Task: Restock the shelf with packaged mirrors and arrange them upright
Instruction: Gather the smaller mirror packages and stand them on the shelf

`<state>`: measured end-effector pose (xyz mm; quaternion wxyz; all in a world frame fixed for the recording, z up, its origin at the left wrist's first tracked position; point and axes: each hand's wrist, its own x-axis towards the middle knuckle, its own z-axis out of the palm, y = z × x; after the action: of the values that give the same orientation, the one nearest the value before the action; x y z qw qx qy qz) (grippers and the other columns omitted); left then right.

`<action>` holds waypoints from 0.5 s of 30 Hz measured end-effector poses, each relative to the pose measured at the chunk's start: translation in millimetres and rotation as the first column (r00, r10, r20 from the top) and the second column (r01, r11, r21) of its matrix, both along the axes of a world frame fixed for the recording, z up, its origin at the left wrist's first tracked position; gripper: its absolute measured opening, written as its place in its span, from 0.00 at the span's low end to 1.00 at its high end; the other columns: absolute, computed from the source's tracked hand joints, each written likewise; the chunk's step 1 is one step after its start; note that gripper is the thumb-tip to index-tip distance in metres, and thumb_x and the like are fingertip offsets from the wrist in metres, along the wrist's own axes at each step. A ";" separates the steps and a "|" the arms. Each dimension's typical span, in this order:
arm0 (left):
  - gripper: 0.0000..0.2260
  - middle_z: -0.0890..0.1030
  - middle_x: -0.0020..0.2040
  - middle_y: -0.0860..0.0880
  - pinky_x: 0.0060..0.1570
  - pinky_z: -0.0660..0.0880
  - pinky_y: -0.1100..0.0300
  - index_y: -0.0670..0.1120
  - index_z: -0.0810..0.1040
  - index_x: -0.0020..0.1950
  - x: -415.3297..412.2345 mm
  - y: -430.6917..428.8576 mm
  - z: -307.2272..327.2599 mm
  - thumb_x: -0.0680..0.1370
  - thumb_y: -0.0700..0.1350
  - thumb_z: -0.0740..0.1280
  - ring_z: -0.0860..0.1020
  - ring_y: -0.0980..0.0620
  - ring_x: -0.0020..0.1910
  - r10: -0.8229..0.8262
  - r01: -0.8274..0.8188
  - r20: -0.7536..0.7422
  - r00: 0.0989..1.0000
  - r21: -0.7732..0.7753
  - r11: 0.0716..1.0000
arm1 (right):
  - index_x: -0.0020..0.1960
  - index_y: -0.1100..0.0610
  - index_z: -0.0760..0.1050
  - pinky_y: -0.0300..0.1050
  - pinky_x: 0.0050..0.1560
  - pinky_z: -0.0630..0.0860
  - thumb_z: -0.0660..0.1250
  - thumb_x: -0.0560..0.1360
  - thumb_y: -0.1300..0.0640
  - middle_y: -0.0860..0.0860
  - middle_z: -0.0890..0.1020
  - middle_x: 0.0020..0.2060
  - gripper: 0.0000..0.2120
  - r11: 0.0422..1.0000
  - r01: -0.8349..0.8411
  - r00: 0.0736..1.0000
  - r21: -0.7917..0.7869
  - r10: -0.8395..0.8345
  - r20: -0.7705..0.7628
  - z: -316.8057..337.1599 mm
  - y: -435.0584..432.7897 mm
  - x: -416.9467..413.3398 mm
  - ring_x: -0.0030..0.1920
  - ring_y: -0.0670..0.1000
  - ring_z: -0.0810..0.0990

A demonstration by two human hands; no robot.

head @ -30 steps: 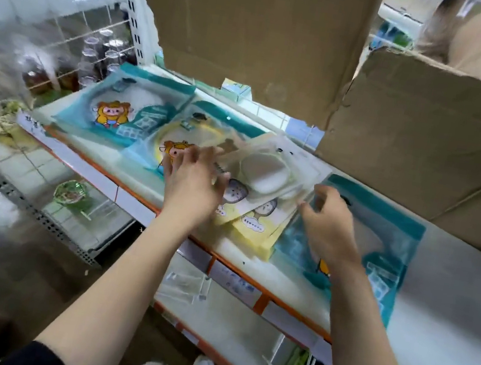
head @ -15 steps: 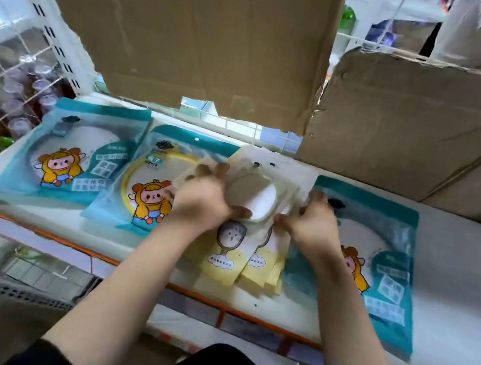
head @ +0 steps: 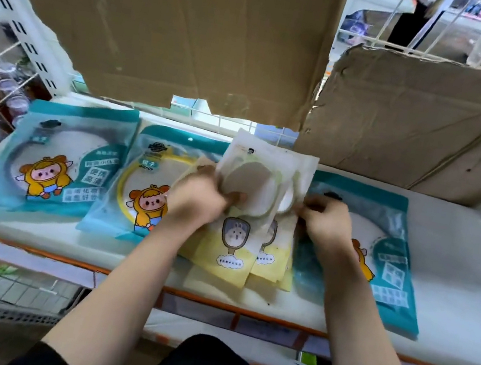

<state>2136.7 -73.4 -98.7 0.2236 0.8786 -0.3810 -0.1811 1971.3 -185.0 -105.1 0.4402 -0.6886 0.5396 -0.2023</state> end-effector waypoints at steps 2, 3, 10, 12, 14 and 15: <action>0.19 0.79 0.45 0.46 0.41 0.80 0.49 0.47 0.70 0.53 6.9 1.8 -2.1 0.73 0.59 0.68 0.79 0.45 0.43 0.054 -0.062 -0.095 0.994 -0.080 0.995 | 0.46 0.59 0.81 0.46 0.47 0.74 0.65 0.75 0.60 0.52 0.82 0.41 0.06 0.989 0.015 0.997 -0.146 -0.027 -0.076 2.2 2.5 -0.2 0.45 0.55 0.79; 0.20 0.79 0.46 0.45 0.41 0.80 0.48 0.46 0.70 0.55 9.7 2.8 -2.1 0.72 0.58 0.69 0.79 0.44 0.44 0.071 -0.084 -0.129 0.989 -0.100 0.991 | 0.45 0.60 0.81 0.45 0.45 0.72 0.65 0.75 0.60 0.53 0.81 0.39 0.07 0.975 0.001 0.992 -0.222 -0.029 -0.125 3.3 4.5 -0.8 0.44 0.55 0.78; 0.20 0.78 0.50 0.44 0.47 0.75 0.50 0.41 0.71 0.57 12.1 11.9 -4.1 0.73 0.52 0.70 0.77 0.44 0.49 0.037 -0.067 -0.132 0.991 -0.238 0.969 | 0.50 0.64 0.73 0.46 0.40 0.63 0.57 0.77 0.62 0.57 0.78 0.42 0.08 0.914 0.018 0.976 -0.406 -0.104 -0.191 4.0 15.1 -5.9 0.44 0.60 0.74; 0.16 0.78 0.47 0.44 0.44 0.77 0.49 0.42 0.71 0.55 12.1 15.3 -3.4 0.74 0.50 0.70 0.78 0.44 0.46 0.007 -0.071 -0.204 0.979 -0.309 0.948 | 0.54 0.65 0.72 0.45 0.43 0.68 0.57 0.79 0.60 0.55 0.76 0.43 0.09 0.974 0.121 0.993 -0.192 -0.117 0.033 7.4 18.4 -1.6 0.46 0.58 0.75; 0.14 0.77 0.45 0.45 0.42 0.78 0.49 0.42 0.71 0.55 10.6 19.0 -2.1 0.75 0.48 0.69 0.78 0.43 0.45 0.004 -0.096 -0.250 0.968 -0.357 0.929 | 0.56 0.64 0.72 0.40 0.42 0.76 0.62 0.78 0.59 0.54 0.78 0.44 0.09 0.984 0.132 0.953 0.116 -0.159 0.257 11.4 24.3 5.1 0.45 0.53 0.78; 0.14 0.77 0.44 0.46 0.41 0.78 0.50 0.42 0.71 0.56 9.7 20.6 -2.0 0.75 0.47 0.68 0.78 0.44 0.44 0.009 -0.106 -0.256 0.967 -0.366 0.924 | 0.56 0.63 0.72 0.40 0.42 0.77 0.66 0.76 0.60 0.54 0.80 0.44 0.10 0.971 0.112 0.934 0.212 -0.176 0.312 11.2 26.5 7.4 0.44 0.52 0.80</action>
<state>2146.3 -52.8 -100.7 0.4397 0.8003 -0.3514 -0.2069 1978.7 -158.4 -93.9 0.5718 -0.5581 0.5249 -0.2934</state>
